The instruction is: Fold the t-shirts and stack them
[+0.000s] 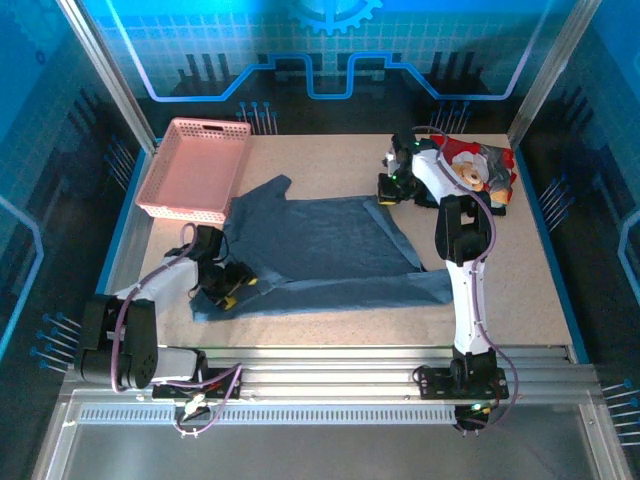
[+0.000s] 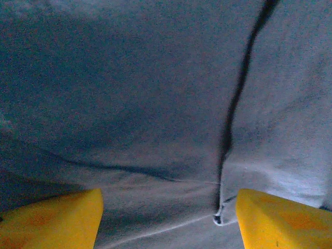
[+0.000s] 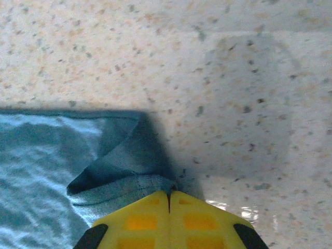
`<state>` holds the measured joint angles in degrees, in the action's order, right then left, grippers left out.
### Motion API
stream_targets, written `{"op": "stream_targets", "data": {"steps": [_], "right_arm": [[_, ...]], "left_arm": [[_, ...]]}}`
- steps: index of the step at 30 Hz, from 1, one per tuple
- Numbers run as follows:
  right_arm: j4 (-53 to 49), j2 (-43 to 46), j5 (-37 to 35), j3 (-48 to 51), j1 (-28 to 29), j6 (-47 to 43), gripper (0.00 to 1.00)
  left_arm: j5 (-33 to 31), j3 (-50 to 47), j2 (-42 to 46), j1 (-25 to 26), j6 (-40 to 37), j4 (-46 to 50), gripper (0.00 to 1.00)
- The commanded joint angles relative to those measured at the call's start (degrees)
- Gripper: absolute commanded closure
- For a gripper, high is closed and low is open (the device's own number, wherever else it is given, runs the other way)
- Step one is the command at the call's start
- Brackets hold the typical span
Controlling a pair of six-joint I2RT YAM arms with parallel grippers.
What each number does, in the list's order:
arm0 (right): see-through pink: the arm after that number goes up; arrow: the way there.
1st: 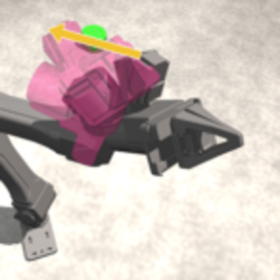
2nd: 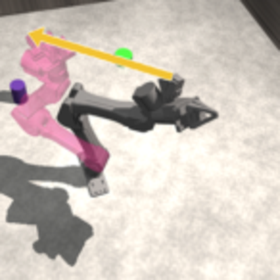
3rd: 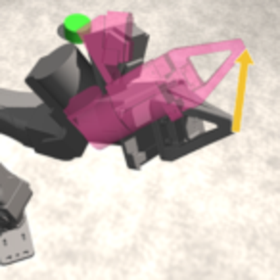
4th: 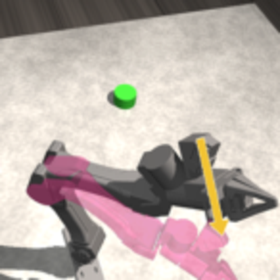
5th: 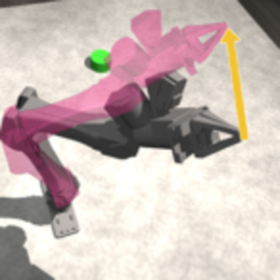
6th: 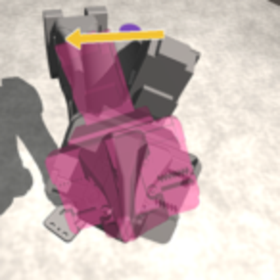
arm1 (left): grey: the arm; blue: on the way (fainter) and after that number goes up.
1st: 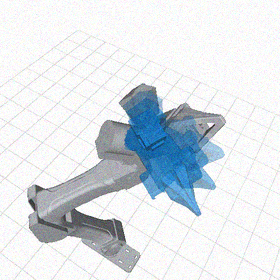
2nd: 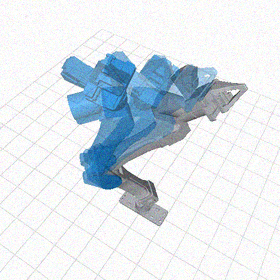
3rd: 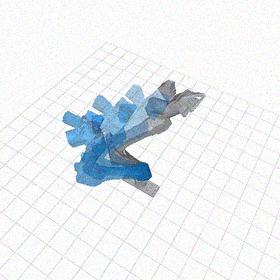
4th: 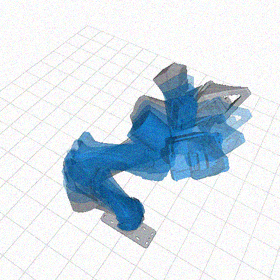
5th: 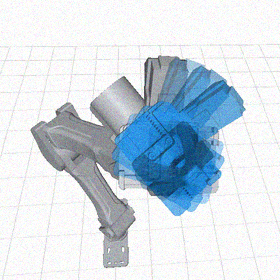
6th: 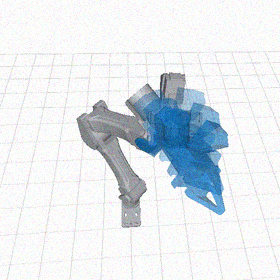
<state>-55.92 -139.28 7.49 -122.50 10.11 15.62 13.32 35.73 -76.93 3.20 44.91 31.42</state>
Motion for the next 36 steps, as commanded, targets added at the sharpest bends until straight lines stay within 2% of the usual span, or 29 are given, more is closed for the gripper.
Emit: {"op": "stream_targets", "data": {"steps": [1,12,23,31,32,34,35,36], "right_arm": [[-1.6,1.1,-4.9,-1.7,-0.5,1.5,1.00],[0.2,2.7,-13.7,-2.8,-1.9,2.4,1.00],[-5.7,-3.6,-26.4,-15.3,-2.4,-0.5,1.00],[-7.4,-6.9,-26.9,-17.6,-2.7,-0.7,1.00],[-6.9,-7.1,-25.5,-17.6,-2.7,-0.5,0.91],[-5.9,-6.7,-22.9,-17.2,-2.6,-0.3,0.66],[-5.8,-6.0,-22.0,-16.9,-2.5,0.2,0.59],[-5.7,-5.0,-20.3,-16.4,-2.6,0.6,0.56]], "left_arm": [[-3.0,-1.6,-0.3,-0.7,-0.7,3.0,0.30],[-5.3,-3.9,0.9,-1.9,-1.5,4.7,0.30],[-9.7,-4.2,0.9,-3.4,-2.5,8.4,0.30],[-9.7,-5.4,3.0,-4.3,-2.7,8.4,0.29],[-9.5,-5.4,3.3,-4.3,-2.7,8.1,0.29],[-9.2,-5.4,4.2,-4.3,-2.6,7.7,0.29],[-9.0,-5.2,4.7,-4.4,-2.6,7.6,0.29],[-8.6,-4.9,5.3,-4.3,-2.5,7.3,0.29]]}}
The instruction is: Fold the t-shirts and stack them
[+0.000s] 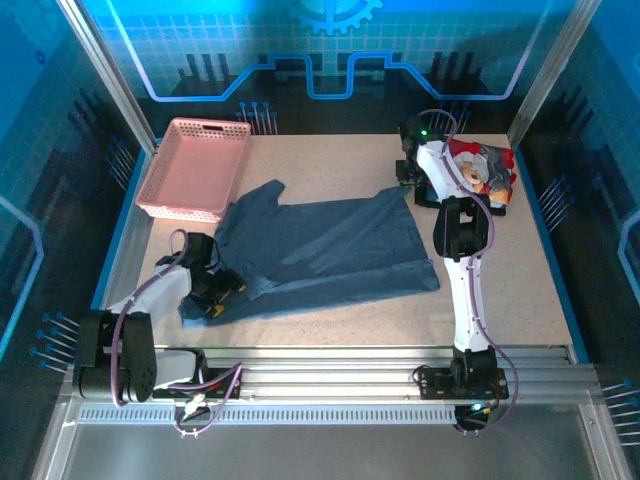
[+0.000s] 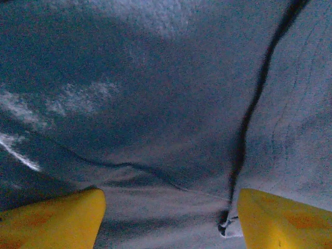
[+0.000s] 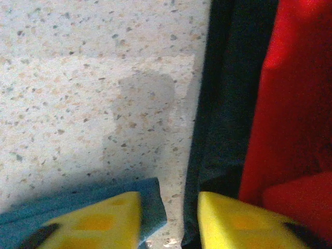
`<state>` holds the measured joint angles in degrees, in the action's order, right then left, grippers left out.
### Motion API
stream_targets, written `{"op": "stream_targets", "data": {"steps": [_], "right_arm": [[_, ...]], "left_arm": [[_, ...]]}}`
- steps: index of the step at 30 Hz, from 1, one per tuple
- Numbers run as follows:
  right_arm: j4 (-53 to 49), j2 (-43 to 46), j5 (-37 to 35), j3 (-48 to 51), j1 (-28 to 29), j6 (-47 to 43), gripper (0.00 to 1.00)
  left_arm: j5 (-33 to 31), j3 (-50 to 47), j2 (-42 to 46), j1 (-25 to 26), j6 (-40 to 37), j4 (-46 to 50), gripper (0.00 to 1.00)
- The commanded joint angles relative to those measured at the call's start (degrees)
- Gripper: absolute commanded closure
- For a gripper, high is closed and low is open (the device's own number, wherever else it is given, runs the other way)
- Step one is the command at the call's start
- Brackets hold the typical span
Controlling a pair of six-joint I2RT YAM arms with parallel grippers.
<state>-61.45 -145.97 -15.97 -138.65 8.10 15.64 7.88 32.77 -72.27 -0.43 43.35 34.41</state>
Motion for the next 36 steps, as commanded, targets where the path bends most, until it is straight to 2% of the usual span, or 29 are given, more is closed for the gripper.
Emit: {"op": "stream_targets", "data": {"steps": [1,4,7,13,17,20,24,28,36], "right_arm": [[-0.1,3.5,4.1,1.3,-0.5,1.2,0.53],[0.9,11.9,4.7,9.9,-0.5,3.2,0.44],[2.4,23.1,10.2,22.3,-0.5,6.0,0.45],[8.7,40.4,18.5,52.6,1.5,14.7,0.51],[13.4,42.8,18.7,65.7,1.9,19.5,0.59],[14.4,42.0,15.1,70.0,1.6,21.7,0.65],[12.4,40.7,10.0,72.3,0.9,21.6,0.66],[9.6,42.2,4.2,75.0,0.2,21.2,0.64],[7.8,47.1,5.3,80.0,-3.4,21.1,0.64]], "left_arm": [[-2.7,-1.6,1.3,-0.7,-0.8,4.4,0.28],[-1.5,-0.5,3.7,-0.6,-0.1,4.2,0.28],[-1.1,-0.1,5.5,-0.6,0.8,3.5,0.27],[0.2,0.0,5.6,-0.5,2.8,1.3,0.27],[-0.8,1.9,6.1,-0.2,2.6,1.1,0.27],[-1.5,3.2,5.9,-0.3,2.3,1.7,0.26],[-2.5,4.3,6.4,-0.3,2.5,3.2,0.26],[-5.2,4.4,7.7,-0.3,3.0,6.0,0.25],[-4.8,4.2,9.6,0.1,4.3,6.9,0.25]]}}
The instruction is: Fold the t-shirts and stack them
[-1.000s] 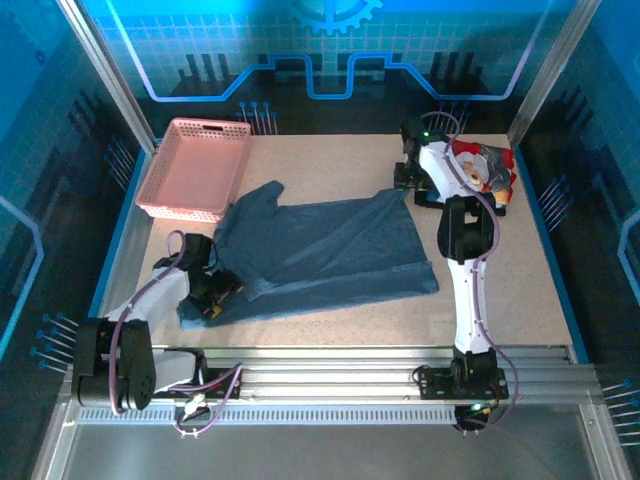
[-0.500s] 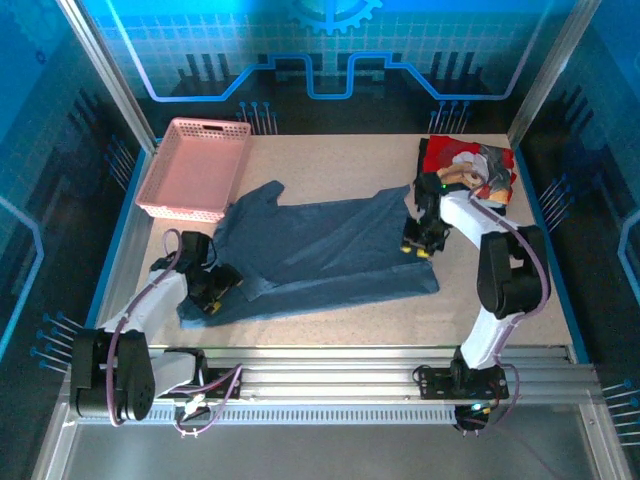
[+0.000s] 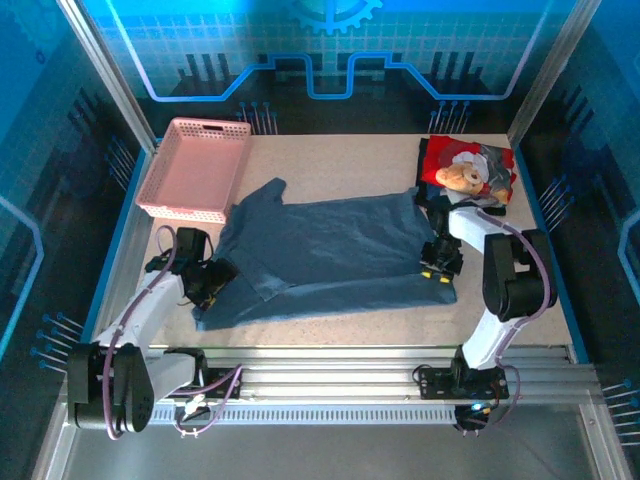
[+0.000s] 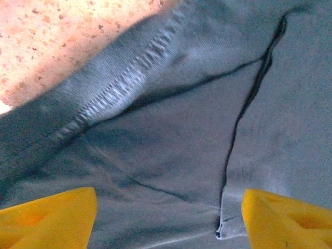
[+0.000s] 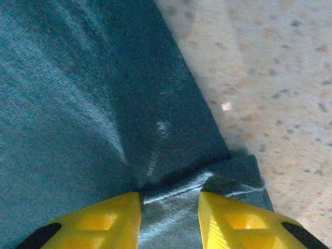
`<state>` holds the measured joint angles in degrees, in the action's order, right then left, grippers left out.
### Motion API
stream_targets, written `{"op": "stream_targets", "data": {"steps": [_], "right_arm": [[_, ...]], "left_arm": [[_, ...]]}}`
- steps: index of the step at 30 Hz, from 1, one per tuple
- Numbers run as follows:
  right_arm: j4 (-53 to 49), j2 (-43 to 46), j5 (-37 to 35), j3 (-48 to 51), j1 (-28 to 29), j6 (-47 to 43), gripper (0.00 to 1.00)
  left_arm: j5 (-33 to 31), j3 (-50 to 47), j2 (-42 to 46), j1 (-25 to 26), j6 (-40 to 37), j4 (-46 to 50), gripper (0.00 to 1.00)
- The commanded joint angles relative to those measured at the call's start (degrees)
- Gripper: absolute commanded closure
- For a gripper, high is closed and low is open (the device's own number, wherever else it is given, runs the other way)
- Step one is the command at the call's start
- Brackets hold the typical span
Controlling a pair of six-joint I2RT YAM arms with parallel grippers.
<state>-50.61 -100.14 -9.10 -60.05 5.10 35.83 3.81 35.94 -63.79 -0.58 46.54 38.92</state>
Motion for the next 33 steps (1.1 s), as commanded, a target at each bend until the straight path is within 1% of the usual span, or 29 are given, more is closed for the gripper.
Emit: {"op": "stream_targets", "data": {"steps": [1,2,4,7,9,11,14,15,16,18,21,23,24,28,31,33], "right_arm": [[-2.7,2.0,-0.9,2.4,-0.4,1.3,0.63],[-1.9,2.8,0.2,3.1,-0.5,1.6,0.62],[-1.6,3.5,1.2,2.9,-0.7,1.7,0.53],[-3.0,4.3,1.8,-0.8,-0.7,0.2,0.46],[-3.2,6.2,3.7,-3.6,-0.4,-1.8,0.40],[-2.7,8.8,5.6,-5.7,0.6,-4.4,0.30],[-0.4,12.2,10.2,-6.7,1.6,-7.7,0.21],[0.5,13.0,11.8,-6.7,1.8,-8.5,0.17],[1.4,13.7,13.8,-6.7,2.0,-9.6,0.08],[2.0,14.4,15.3,-6.7,2.9,-11.1,0.07],[3.4,15.9,17.1,-6.2,4.2,-13.0,0.06],[4.6,17.3,18.9,-5.5,4.7,-13.9,0.05],[5.2,18.2,19.8,-5.1,5.1,-14.4,0.00],[7.0,22.1,22.3,-4.4,6.1,-16.0,0.00],[7.6,24.6,23.1,-4.0,6.6,-16.8,0.00],[6.8,25.5,22.7,-4.0,6.6,-17.0,0.00]], "left_arm": [[-0.4,1.3,1.5,0.5,1.3,2.6,0.25],[0.0,1.5,1.9,0.8,1.5,2.7,0.24],[1.9,2.0,2.7,1.9,2.2,2.7,0.24],[4.2,3.7,2.9,5.0,2.8,4.1,0.23],[5.6,4.8,2.9,7.0,3.2,5.4,0.23],[9.0,4.4,2.4,7.9,4.5,5.2,0.24],[12.3,2.6,1.6,8.8,7.5,2.6,0.28],[13.0,2.2,1.3,9.3,8.3,1.4,0.29],[13.9,1.7,0.5,9.9,9.2,0.0,0.31],[15.5,1.2,-1.8,10.8,10.8,-1.9,0.33],[15.8,0.6,-4.3,13.0,12.7,-4.4,0.38],[17.1,-0.7,-5.7,13.6,14.9,-7.5,0.41],[17.2,-1.3,-6.4,14.0,15.7,-8.5,0.42],[15.5,-2.0,-9.0,14.7,16.3,-9.3,0.46],[16.4,-2.6,-10.3,15.2,18.8,-13.9,0.49],[16.5,-1.7,-12.3,15.9,19.0,-14.4,0.51]]}}
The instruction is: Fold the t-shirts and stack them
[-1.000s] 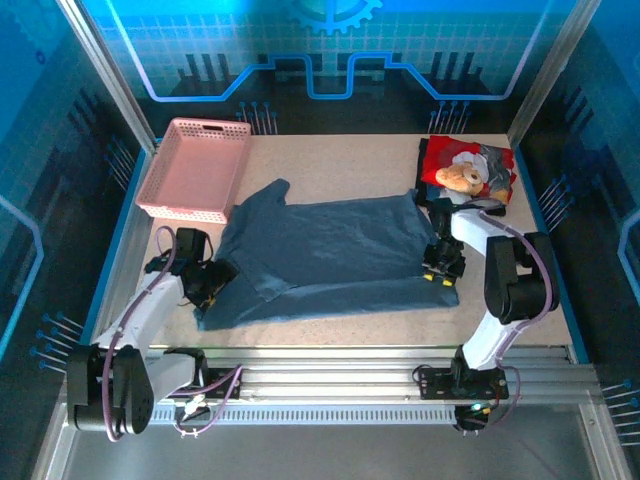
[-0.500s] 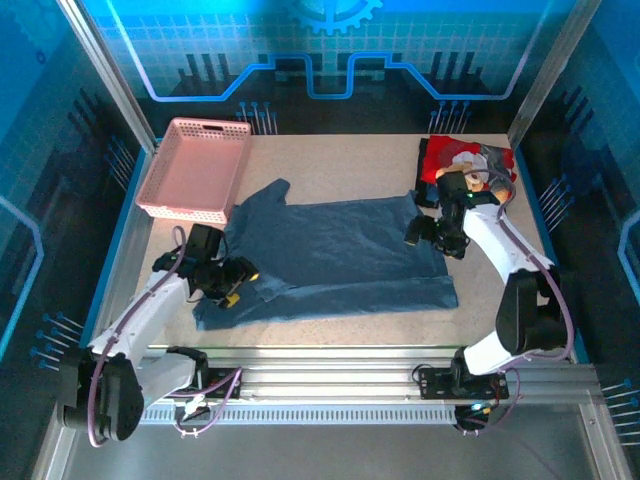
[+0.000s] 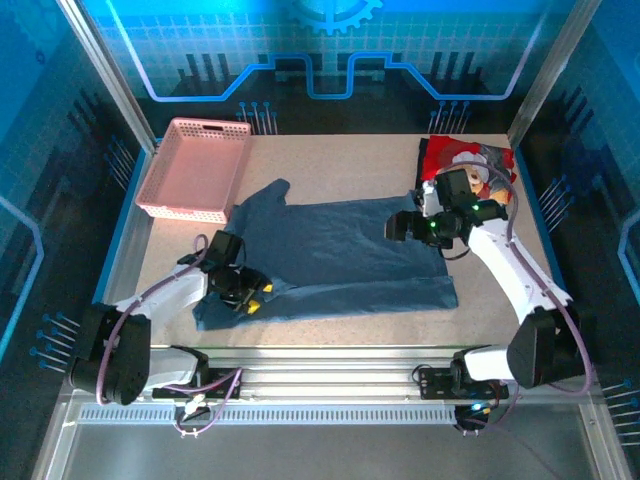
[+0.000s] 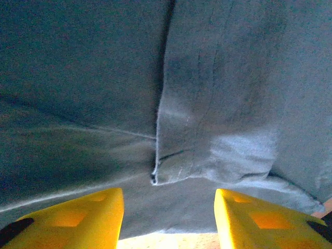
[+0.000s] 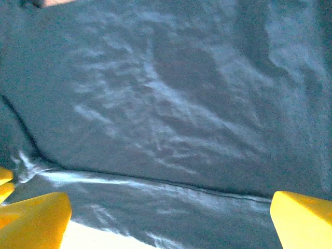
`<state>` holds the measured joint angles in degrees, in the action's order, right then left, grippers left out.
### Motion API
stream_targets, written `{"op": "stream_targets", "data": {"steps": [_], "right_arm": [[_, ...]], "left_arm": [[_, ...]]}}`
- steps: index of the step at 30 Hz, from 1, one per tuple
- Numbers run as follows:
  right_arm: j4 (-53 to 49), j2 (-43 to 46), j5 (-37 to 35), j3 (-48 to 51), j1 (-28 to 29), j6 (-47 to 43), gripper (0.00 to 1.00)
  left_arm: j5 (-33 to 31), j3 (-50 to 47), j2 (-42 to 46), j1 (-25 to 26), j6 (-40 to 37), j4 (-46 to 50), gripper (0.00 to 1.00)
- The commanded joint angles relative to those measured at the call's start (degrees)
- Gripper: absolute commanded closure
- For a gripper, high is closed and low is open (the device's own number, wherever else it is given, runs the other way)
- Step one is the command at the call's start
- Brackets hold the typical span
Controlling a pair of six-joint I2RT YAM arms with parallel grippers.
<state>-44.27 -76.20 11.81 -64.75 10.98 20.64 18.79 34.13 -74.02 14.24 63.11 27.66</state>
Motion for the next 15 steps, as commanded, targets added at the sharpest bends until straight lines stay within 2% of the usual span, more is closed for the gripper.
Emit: {"op": "stream_targets", "data": {"steps": [1,8,11,15], "right_arm": [[0.0,1.7,1.5,0.8,0.7,-2.2,0.00],[-1.9,2.9,0.4,0.5,0.6,-3.2,0.00],[-2.1,3.3,0.2,0.4,0.6,-3.3,0.00],[-2.0,3.5,0.2,0.5,0.6,-3.6,0.00]], "left_arm": [[1.4,0.3,-3.0,1.4,2.3,-3.1,0.51],[0.6,-0.8,-4.8,2.6,3.5,-5.2,0.63],[-0.2,-0.7,-4.3,2.7,3.9,-5.4,0.74],[-0.3,0.5,-4.5,2.8,3.6,-5.1,0.92]]}}
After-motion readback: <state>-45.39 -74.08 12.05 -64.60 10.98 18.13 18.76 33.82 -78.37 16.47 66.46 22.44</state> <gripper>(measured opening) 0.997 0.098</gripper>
